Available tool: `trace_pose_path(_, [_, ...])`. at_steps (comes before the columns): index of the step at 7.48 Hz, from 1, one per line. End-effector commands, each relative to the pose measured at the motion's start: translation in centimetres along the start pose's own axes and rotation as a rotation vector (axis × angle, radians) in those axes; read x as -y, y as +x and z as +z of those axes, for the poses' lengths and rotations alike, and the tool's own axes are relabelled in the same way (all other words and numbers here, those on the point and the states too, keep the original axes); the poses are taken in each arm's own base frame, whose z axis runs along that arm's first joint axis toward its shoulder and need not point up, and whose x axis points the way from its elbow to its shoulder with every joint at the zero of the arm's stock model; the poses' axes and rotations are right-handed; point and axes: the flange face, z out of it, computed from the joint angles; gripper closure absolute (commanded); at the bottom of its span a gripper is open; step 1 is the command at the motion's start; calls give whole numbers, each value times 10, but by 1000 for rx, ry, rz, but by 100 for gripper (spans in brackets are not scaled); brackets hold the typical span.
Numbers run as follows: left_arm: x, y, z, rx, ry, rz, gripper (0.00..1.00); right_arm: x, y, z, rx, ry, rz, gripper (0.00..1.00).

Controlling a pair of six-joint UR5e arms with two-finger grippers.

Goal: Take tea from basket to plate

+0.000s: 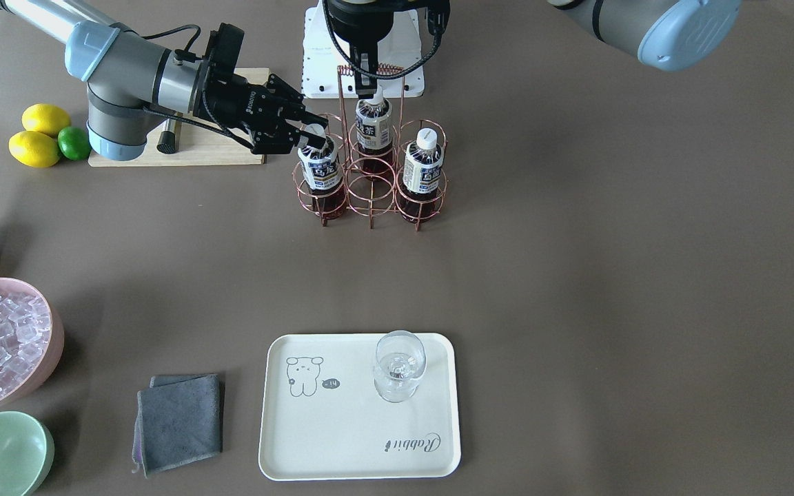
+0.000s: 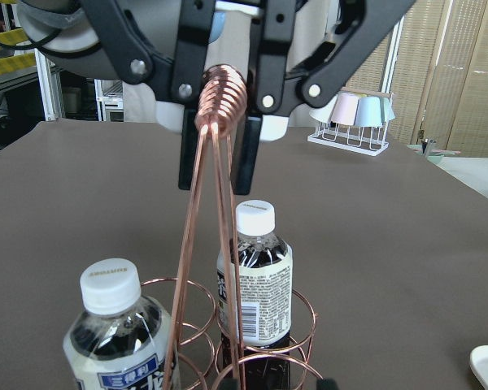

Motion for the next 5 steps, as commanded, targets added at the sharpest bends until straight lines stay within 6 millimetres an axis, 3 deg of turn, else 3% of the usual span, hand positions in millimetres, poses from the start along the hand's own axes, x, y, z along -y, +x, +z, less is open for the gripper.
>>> trace_pose_path(1, [0, 0, 0, 1, 2, -1, 100, 0, 2, -1, -3, -3, -4, 88])
trace_pose_path(2, [-1, 0, 0, 0, 0, 0, 100, -1, 4, 0, 1, -7, -28, 100])
trace_pose_path(4, [0, 0, 0, 1, 2, -1, 100, 2, 10, -12, -11, -6, -73, 100])
trace_pose_path(5, [0, 0, 1, 1, 3, -1, 100, 17, 12, -15, -4, -28, -67, 100])
